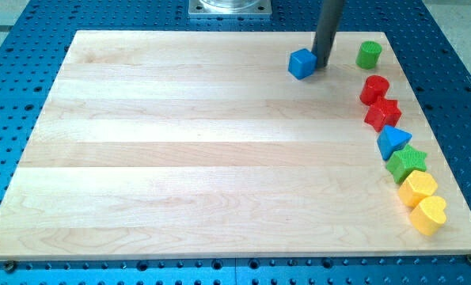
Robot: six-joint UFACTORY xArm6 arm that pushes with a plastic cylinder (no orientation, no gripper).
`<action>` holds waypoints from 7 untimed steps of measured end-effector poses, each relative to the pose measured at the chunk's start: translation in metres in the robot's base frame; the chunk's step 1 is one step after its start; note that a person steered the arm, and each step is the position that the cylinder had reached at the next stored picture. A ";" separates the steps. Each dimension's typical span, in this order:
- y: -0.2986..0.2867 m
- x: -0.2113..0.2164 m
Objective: Separate the cube from the line of blocks
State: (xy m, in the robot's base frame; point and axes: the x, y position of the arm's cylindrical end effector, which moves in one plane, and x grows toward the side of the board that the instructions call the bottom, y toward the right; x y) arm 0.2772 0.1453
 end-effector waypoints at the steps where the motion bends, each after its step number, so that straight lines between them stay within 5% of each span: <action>1: 0.000 -0.005; 6: 0.013 -0.010; 7: -0.026 0.015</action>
